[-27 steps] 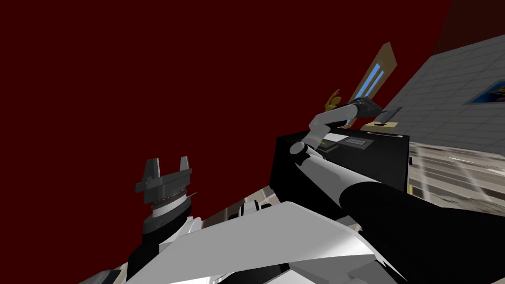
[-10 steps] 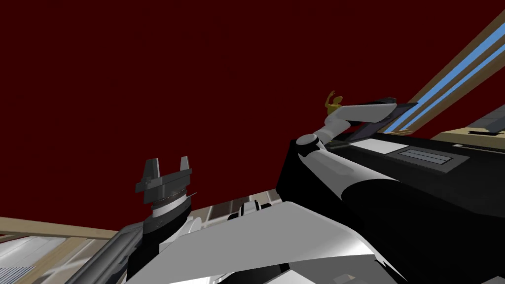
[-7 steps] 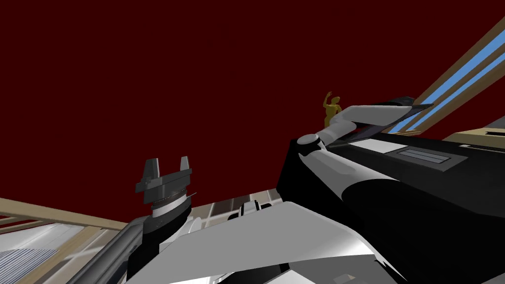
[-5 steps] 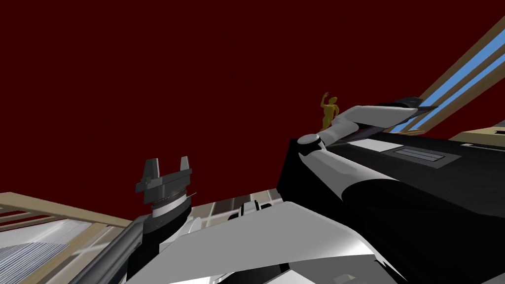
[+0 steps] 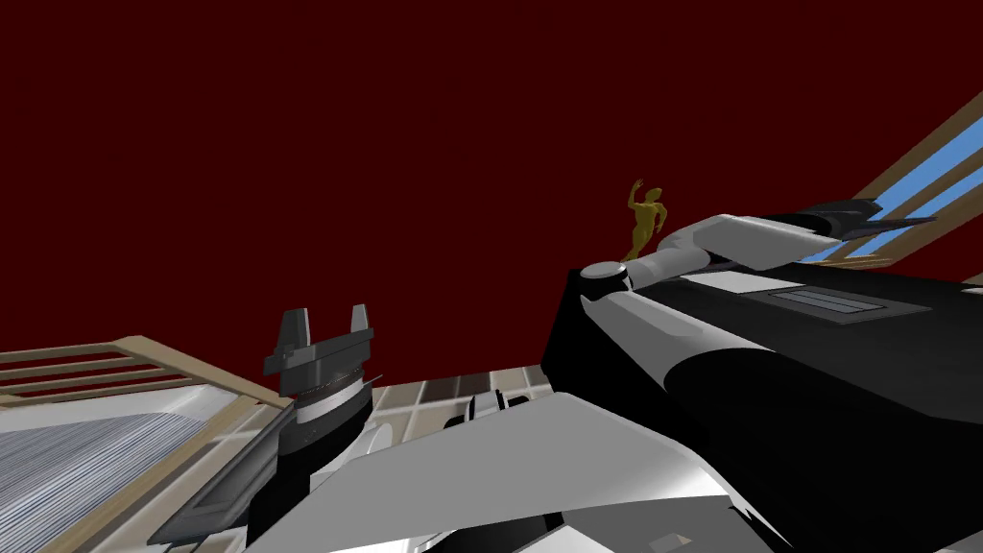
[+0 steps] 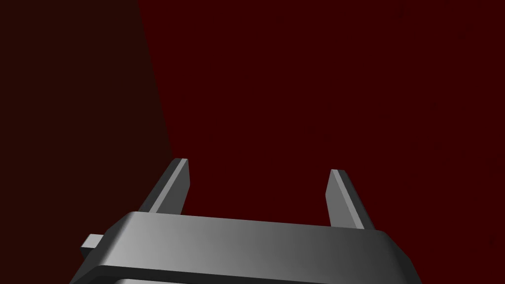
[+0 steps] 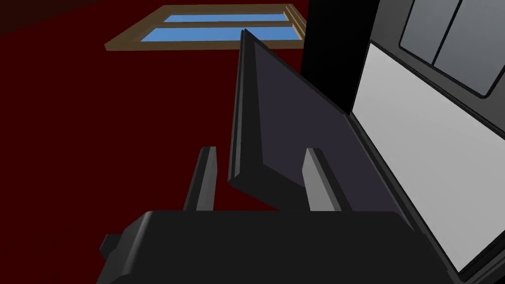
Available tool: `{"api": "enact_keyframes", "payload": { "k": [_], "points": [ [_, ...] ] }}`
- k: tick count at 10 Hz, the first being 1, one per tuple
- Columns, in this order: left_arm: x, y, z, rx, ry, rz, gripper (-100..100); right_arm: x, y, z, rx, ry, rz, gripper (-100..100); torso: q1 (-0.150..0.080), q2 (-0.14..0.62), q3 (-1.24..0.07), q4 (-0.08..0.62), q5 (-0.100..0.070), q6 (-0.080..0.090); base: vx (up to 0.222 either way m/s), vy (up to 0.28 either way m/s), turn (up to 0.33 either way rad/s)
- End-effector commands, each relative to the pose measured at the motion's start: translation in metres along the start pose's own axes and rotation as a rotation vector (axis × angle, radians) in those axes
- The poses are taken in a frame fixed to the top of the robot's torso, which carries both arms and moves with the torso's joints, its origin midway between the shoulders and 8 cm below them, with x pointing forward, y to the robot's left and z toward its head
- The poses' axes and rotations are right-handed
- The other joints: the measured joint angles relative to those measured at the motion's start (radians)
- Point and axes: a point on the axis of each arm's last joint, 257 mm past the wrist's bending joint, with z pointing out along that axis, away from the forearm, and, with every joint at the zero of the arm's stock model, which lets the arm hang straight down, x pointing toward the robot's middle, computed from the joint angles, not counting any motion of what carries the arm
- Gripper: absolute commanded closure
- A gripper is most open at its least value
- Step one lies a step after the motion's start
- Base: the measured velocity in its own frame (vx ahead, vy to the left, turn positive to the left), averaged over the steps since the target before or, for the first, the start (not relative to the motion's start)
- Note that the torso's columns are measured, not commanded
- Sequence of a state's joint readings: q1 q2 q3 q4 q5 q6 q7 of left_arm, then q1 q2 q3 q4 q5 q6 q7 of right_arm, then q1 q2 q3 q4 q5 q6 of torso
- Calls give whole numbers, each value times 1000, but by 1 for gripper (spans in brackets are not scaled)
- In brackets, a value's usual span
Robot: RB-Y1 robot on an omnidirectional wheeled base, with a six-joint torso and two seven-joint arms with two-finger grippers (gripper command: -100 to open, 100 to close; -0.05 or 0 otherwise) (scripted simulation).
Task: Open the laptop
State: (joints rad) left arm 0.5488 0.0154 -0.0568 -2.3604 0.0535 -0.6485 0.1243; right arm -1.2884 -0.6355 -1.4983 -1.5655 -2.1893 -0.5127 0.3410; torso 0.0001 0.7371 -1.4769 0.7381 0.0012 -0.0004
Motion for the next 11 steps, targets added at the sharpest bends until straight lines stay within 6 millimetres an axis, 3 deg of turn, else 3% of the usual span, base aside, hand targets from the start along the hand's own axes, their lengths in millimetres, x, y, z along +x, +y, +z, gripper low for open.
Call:
{"api": "enact_keyframes", "payload": {
  "k": [1, 3, 4, 5, 7, 9, 10, 11],
  "points": [
    [0, 0, 0, 0, 0, 0, 0, 19, 8, 2, 6, 26, 69, 100, 2, 0, 0, 0, 1, 1, -36, -3, 57],
    [0, 0, 0, 0, 0, 0, 0, 41, 19, 3, 9, 61, 146, 100, 4, 2, 1, 1, 2, 0, -54, -4, 104],
    [0, 0, 0, 0, 0, 0, 0, 34, 16, 3, 2, 46, 119, 100, 3, 3, 2, 1, 1, 0, -32, -2, 18],
    [0, 0, 0, 0, 0, 0, 0, -4, 4, -5, 58, 5, -34, 100, 3, 1, 1, 1, 2, 1, -56, -26, -348],
    [0, 0, 0, 0, 0, 0, 0, -11, -30, -13, 139, 23, -157, 100, 3, 3, 2, 2, 3, 1, -42, -20, -111],
    [0, 0, 0, 0, 0, 0, 0, 0, -42, -16, 181, 76, -246, 100, 6, -1, -1, 0, 4, 0, -3, -5, 16],
    [0, 0, 0, 0, 0, 0, 0, 13, -43, -14, 162, 96, -227, -100, 5, -1, 0, 0, 3, 1, -35, -26, 237],
    [0, 0, 0, 0, 0, 0, 0, 30, -50, -15, 162, 133, -231, -100, 2, 2, 1, 0, 1, -1, -64, -67, 398]
  ]
}}
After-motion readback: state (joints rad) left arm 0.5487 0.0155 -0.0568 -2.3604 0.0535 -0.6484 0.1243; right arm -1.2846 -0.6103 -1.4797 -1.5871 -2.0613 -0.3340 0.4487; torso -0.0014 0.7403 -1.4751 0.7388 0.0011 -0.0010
